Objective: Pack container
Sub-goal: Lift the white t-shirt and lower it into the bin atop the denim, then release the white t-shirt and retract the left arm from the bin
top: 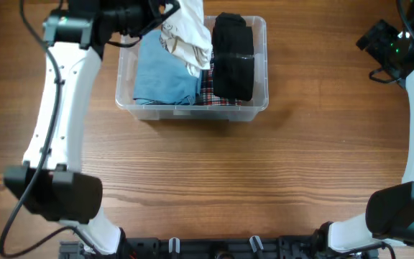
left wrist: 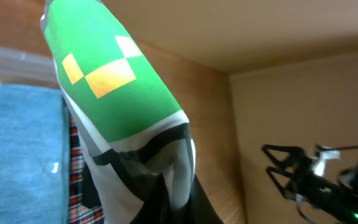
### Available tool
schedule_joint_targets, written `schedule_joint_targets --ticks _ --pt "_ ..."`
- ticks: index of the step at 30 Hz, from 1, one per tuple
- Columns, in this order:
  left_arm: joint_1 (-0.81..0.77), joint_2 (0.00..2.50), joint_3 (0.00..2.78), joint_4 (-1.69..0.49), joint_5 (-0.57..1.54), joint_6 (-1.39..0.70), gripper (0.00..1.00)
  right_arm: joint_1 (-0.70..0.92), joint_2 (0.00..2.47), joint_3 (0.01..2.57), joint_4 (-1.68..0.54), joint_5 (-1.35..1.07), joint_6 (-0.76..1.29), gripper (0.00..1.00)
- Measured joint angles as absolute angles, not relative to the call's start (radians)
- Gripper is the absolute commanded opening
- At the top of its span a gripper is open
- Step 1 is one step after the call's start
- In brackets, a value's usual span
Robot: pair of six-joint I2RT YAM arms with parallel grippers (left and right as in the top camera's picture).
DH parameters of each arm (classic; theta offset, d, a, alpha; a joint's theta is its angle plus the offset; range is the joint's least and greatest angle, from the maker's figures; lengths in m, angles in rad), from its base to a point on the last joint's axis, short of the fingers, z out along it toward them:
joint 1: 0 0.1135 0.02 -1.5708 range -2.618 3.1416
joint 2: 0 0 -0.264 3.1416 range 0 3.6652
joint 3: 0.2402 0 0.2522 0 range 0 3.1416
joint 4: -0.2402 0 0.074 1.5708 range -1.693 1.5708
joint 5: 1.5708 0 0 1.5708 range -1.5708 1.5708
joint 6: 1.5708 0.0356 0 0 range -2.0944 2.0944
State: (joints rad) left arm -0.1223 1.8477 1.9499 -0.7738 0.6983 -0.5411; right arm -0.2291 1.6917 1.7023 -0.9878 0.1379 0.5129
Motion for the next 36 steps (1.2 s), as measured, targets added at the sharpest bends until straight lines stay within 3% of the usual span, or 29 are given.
schedule_joint_targets --ticks 15,19,26,28,29,33,36 --pt "-0.13 1.893 1.723 -0.755 0.575 -0.523 0.04 -0.229 1.692 1.702 -0.988 0.138 0.513 1.0" --pt "-0.13 1.893 1.716 -0.778 0.554 -0.49 0.17 -0.229 1.692 1.702 -0.988 0.138 0.513 1.0" --pt "-0.051 1.893 1.713 -0.849 0.546 -0.426 0.17 -0.229 1.692 1.702 -0.988 0.138 0.513 1.0" --pt "-0.002 1.893 1.712 -0.867 0.542 -0.397 0.25 -0.229 1.692 1.702 -0.988 0.138 0.513 1.0" --pt "0.015 1.893 1.712 -0.875 0.542 -0.385 0.37 -0.229 1.692 1.702 -0.988 0.138 0.513 1.0" --pt "0.064 1.893 1.711 -0.904 0.523 -0.276 0.42 -0.229 1.692 1.702 -0.988 0.138 0.513 1.0" --pt "0.061 1.893 1.711 -0.913 0.505 -0.212 0.4 -0.229 1.692 1.702 -0.988 0.138 0.513 1.0"
